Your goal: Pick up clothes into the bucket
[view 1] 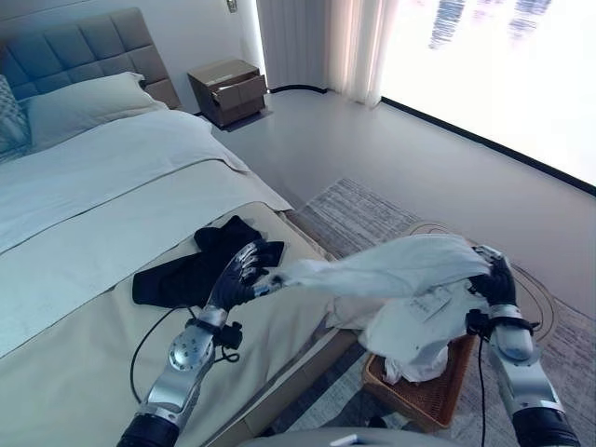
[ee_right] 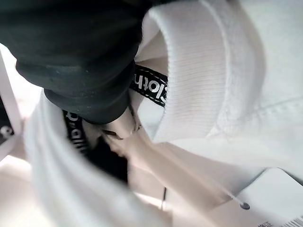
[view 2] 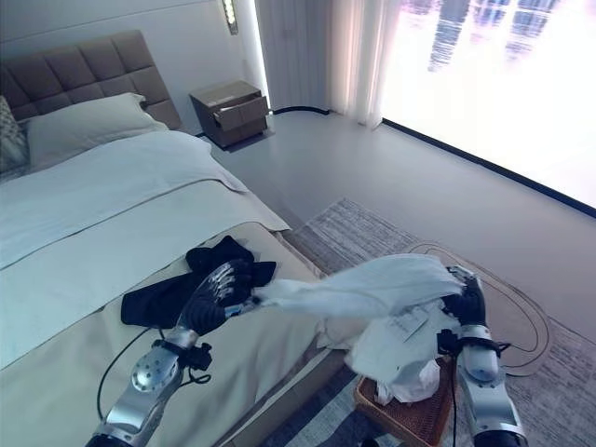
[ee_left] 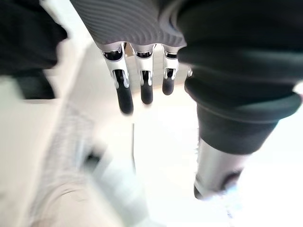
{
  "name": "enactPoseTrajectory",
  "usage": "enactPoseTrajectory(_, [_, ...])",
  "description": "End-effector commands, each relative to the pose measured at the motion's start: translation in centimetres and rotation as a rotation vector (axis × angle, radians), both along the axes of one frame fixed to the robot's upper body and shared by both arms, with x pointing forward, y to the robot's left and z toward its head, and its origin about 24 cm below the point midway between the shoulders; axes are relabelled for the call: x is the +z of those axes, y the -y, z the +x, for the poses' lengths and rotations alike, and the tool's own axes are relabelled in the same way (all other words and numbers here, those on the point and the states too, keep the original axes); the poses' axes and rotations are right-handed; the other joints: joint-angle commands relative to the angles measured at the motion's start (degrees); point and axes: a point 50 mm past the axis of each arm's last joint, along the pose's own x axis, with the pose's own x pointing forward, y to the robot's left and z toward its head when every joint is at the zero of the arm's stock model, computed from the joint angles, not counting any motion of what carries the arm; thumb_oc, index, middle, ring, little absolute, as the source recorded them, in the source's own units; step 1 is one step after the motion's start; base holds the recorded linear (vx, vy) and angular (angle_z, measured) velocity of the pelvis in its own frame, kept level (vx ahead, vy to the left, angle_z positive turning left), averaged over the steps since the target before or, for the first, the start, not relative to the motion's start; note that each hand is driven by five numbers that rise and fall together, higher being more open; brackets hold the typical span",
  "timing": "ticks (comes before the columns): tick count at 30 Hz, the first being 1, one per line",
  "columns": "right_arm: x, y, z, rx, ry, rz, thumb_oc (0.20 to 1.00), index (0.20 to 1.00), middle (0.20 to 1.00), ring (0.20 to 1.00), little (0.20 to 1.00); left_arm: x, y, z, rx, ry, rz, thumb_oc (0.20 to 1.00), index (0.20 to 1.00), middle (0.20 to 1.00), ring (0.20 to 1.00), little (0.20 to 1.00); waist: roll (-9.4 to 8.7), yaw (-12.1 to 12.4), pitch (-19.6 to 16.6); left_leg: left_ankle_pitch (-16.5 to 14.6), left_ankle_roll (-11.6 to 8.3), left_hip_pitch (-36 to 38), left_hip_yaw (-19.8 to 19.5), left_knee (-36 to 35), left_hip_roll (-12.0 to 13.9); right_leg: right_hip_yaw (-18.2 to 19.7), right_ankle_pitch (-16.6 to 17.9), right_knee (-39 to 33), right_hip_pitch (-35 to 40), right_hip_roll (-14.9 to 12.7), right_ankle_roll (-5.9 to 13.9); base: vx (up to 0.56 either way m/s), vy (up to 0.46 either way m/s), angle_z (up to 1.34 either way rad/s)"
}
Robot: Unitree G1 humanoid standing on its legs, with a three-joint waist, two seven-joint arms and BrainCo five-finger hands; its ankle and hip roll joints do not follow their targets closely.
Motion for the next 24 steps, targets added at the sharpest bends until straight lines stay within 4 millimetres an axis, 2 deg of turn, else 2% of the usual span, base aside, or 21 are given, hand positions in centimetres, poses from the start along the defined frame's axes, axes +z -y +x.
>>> enactPoseTrajectory(1, [4.9,1.1,2.2,-0.027,0.237,-0.032,0.200,0.200,0.200,0.200,0.200,-0.9,-0.6,0.2,-0.067,-0.021,0.127,1.000,1.000,1.000,1.000,1.000,-2.36,-1.49,-0.58,-2.22,-1.22,-3.25,-3.24,5.21,3.37,-0.66,3.56,3.36,-3.42,-3.80,3.08,0.00,-0.002,-0.13])
enactPoseTrajectory(2, [4.9,1.1,2.3,-0.027,0.238,-0.033,0.200,0.200,0.200,0.200,0.200,-1.0,-0.6,0.2,-0.068,-0.020,0.127,1.000,1.000,1.000,1.000,1.000,-2.32,-1.42,-0.57,-2.22,-1.21,-3.24,-3.18,5.19,3.37,-0.60,3.55,3.38,-3.46,-3.80,3.09,-0.01,0.000,-0.11])
enactPoseTrajectory(3, [5.4,1.5,2.4,-0.045,0.260,-0.020,0.200,0.200,0.200,0.200,0.200,-3.3,-1.1,-0.5,-0.043,-0.118,0.187,1.000,1.000,1.000,1.000,1.000,-2.19,-2.08,-0.43,-2.20,-1.21,-3.08,-2.57,5.00,3.37,-0.10,3.66,3.49,-3.89,-3.79,3.19,0.00,0.000,-0.07])
enactPoseTrajectory(4, [5.4,1.5,2.4,-0.045,0.261,-0.021,0.200,0.200,0.200,0.200,0.200,-3.3,-1.0,-0.4,-0.043,-0.116,0.188,1.000,1.000,1.000,1.000,1.000,-2.14,-2.00,-0.41,-2.20,-1.21,-3.07,-2.50,4.98,3.36,-0.02,3.64,3.53,-3.96,-3.80,3.19,-0.02,0.006,-0.16])
enactPoseTrajectory(5, [5.7,1.8,2.7,-0.060,0.273,-0.011,0.200,0.200,0.200,0.200,0.200,-5.3,-1.5,-1.2,-0.026,-0.205,0.267,1.000,1.000,1.000,1.000,1.000,-1.92,-2.34,-0.03,-2.17,-1.21,-3.16,-2.03,4.95,3.19,0.39,3.66,3.89,-4.55,-3.81,3.34,-0.03,0.014,-0.21])
enactPoseTrajectory(6, [5.8,2.0,2.8,-0.067,0.276,-0.007,0.200,0.200,0.200,0.200,0.200,-6.2,-1.7,-1.6,-0.015,-0.244,0.287,1.000,1.000,1.000,1.000,1.000,-1.72,-2.41,0.34,-2.17,-1.19,-3.26,-1.77,5.01,3.08,0.70,3.64,4.30,-5.03,-3.92,3.40,-0.05,0.024,-0.22])
enactPoseTrajectory(7, [6.0,2.1,3.0,-0.074,0.280,0.003,0.200,0.200,0.200,0.200,0.200,-6.8,-1.9,-1.9,-0.005,-0.266,0.302,1.000,1.000,1.000,1.000,1.000,-1.51,-2.46,0.82,-2.22,-1.14,-3.41,-1.44,5.14,3.01,0.95,3.59,4.93,-5.71,-4.12,3.54,-0.04,0.017,-0.19])
enactPoseTrajectory(11, [6.1,1.9,3.6,-0.061,0.278,0.013,0.200,0.200,0.200,0.200,0.200,-6.7,-2.4,-2.1,0.047,-0.259,0.281,1.000,1.000,1.000,1.000,1.000,-1.08,-2.35,2.05,-2.36,-0.92,-3.85,-0.78,5.47,2.82,1.96,3.33,6.86,-7.67,-4.72,3.66,-0.07,0.039,-0.19])
enactPoseTrajectory(12, [6.4,1.7,4.3,-0.057,0.279,0.016,0.200,0.200,0.200,0.200,0.200,-5.6,-2.9,-1.9,0.120,-0.199,0.186,1.000,1.000,1.000,1.000,1.000,-0.43,-1.88,5.53,-2.73,-0.64,-5.41,-0.23,6.98,2.45,2.55,2.90,10.14,-10.64,-5.95,4.05,-0.14,0.051,-0.11])
enactPoseTrajectory(13, [6.4,1.7,4.3,-0.056,0.280,0.016,0.200,0.200,0.200,0.200,0.200,-5.5,-2.9,-1.9,0.121,-0.198,0.185,1.000,1.000,1.000,1.000,1.000,-0.48,-1.88,5.55,-2.81,-0.61,-5.52,-0.18,7.15,2.42,2.66,2.82,10.36,-10.83,-6.00,4.07,-0.27,0.068,-0.30])
enactPoseTrajectory(14, [6.4,1.6,4.8,-0.072,0.282,0.016,0.200,0.200,0.200,0.200,0.200,-4.0,-3.0,-1.5,0.149,-0.120,0.113,1.000,1.000,1.000,1.000,1.000,-0.14,-1.48,8.68,-3.28,-0.36,-7.37,-0.03,9.29,2.23,3.36,2.82,12.29,-13.36,-6.61,4.38,-0.14,0.021,-0.29])
enactPoseTrajectory(15, [6.4,1.6,4.8,-0.071,0.284,0.016,0.200,0.200,0.200,0.200,0.200,-4.0,-3.0,-1.5,0.150,-0.118,0.112,1.000,1.000,1.000,1.000,1.000,-0.20,-1.45,8.73,-3.45,-0.34,-7.59,0.06,9.65,2.24,3.55,2.74,12.58,-13.64,-6.63,4.38,-0.25,0.024,-0.33])
enactPoseTrajectory(16, [6.9,1.3,5.5,-0.083,0.299,0.011,0.200,0.200,0.200,0.200,0.200,-2.1,-2.9,-1.0,0.155,-0.031,0.041,1.000,1.000,1.000,1.000,1.000,0.20,-0.98,11.63,-4.06,-0.21,-10.31,0.41,12.79,2.22,4.26,2.70,14.58,-16.44,-7.10,4.40,-0.13,0.006,-0.17])
enactPoseTrajectory(17, [6.9,1.3,5.6,-0.082,0.301,0.012,0.200,0.200,0.200,0.200,0.200,-2.0,-3.0,-0.9,0.156,-0.030,0.039,1.000,1.000,1.000,1.000,1.000,0.16,-0.95,11.61,-4.28,-0.19,-10.69,0.47,13.27,2.27,4.42,2.63,14.87,-16.82,-7.10,4.39,-0.19,0.008,-0.30])
enactPoseTrajectory(19, [7.2,1.2,6.6,-0.108,0.302,0.009,0.200,0.200,0.200,0.200,0.200,-0.3,-2.8,-0.5,0.148,0.034,-0.065,1.000,1.000,1.000,1.000,1.000,0.58,-0.62,14.15,-5.02,0.00,-13.93,0.17,16.44,2.36,5.41,2.25,17.06,-20.14,-7.24,4.21,-0.17,-0.013,-0.28])
enactPoseTrajectory(20, [7.8,0.7,7.6,-0.107,0.316,0.021,0.200,0.200,0.200,0.200,0.200,1.5,-2.5,0.0,0.128,0.104,-0.133,1.000,1.000,1.000,1.000,1.000,1.00,-0.47,16.31,-5.61,0.17,-17.38,-0.13,19.25,2.78,6.04,1.95,19.60,-23.95,-7.24,3.90,-0.19,-0.049,-0.08])
enactPoseTrajectory(21, [7.9,0.5,8.0,-0.107,0.314,0.022,0.200,0.200,0.200,0.200,0.200,2.3,-2.2,0.2,0.112,0.135,-0.152,1.000,1.000,1.000,1.000,1.000,1.08,-0.51,17.15,-5.87,0.19,-19.33,-0.22,20.60,2.96,6.34,1.65,20.59,-25.81,-7.29,3.69,-0.19,-0.061,-0.07])
enactPoseTrajectory(24, [8.5,0.4,8.7,-0.115,0.325,0.034,0.200,0.200,0.200,0.200,0.200,2.9,-2.1,0.4,0.113,0.157,-0.163,1.000,1.000,1.000,1.000,1.000,1.34,-0.66,17.85,-5.95,0.03,-22.84,-0.66,22.40,3.38,6.31,1.17,22.19,-28.78,-7.44,3.30,-0.11,-0.052,-0.07])
